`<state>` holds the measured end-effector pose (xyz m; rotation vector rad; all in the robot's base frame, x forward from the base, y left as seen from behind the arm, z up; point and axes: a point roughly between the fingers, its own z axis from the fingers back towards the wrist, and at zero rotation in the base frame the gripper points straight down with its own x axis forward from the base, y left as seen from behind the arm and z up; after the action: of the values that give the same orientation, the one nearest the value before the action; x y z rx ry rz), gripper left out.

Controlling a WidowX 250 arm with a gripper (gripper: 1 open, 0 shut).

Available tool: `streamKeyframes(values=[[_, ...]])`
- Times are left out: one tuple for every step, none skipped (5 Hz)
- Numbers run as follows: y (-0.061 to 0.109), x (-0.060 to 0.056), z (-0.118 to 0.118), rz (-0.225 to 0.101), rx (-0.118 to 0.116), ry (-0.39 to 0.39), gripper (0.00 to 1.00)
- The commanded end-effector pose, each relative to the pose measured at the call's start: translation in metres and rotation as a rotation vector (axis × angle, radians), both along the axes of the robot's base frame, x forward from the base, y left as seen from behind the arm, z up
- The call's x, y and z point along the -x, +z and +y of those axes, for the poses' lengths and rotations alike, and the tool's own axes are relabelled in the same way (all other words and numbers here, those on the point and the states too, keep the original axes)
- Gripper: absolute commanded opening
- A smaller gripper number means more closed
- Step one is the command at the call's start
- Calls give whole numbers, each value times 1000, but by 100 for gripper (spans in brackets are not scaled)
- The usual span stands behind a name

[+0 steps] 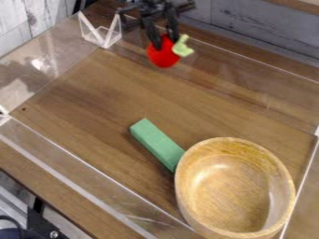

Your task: Move the red object to the right side of the table

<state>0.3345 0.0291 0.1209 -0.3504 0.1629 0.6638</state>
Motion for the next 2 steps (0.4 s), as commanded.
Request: streamKeyframes(values=[[28, 3, -34, -95, -27, -44, 0], [37, 6, -53, -121, -57, -86, 0]])
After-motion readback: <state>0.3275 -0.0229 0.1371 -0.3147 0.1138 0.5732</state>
